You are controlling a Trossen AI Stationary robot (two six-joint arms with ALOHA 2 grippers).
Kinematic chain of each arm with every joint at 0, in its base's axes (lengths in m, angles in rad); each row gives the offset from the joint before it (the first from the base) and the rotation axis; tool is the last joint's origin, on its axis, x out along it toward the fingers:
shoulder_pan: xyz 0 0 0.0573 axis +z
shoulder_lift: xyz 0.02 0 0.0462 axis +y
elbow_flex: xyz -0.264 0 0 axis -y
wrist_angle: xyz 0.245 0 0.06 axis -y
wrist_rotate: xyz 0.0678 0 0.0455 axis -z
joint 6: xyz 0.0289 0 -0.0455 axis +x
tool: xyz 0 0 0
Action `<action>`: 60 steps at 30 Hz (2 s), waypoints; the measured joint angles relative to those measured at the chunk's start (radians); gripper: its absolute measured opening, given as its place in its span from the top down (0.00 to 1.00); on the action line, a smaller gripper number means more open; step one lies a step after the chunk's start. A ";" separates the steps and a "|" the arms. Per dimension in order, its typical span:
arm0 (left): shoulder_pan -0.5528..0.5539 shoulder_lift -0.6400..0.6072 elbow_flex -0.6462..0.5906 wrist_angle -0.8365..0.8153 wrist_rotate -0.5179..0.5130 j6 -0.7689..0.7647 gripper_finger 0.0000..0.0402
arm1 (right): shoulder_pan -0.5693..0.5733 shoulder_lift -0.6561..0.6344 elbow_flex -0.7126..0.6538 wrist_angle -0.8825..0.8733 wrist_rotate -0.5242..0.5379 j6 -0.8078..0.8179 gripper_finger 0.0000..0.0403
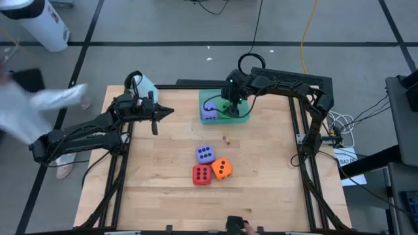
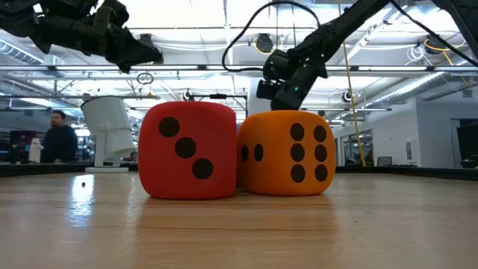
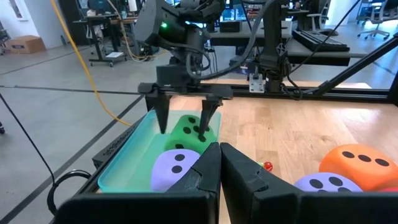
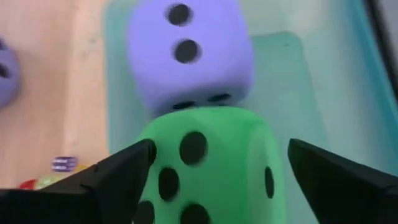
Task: Pick & Place Dice
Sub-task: Put the large green dice into the green container
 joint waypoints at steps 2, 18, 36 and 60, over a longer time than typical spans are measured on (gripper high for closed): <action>0.000 0.000 0.000 0.000 0.000 0.001 0.96 | 0.000 0.000 0.000 0.006 0.026 0.001 0.03; 0.000 0.000 0.000 0.000 0.000 0.002 0.96 | 0.010 -0.074 0.000 0.139 0.167 -0.042 0.02; 0.000 0.000 0.000 -0.001 0.000 0.016 0.96 | -0.017 -0.087 0.000 -0.025 0.039 -0.207 0.02; 0.000 0.000 0.000 -0.010 0.000 0.071 0.96 | -0.082 -0.004 0.001 -0.065 -0.006 -0.259 0.01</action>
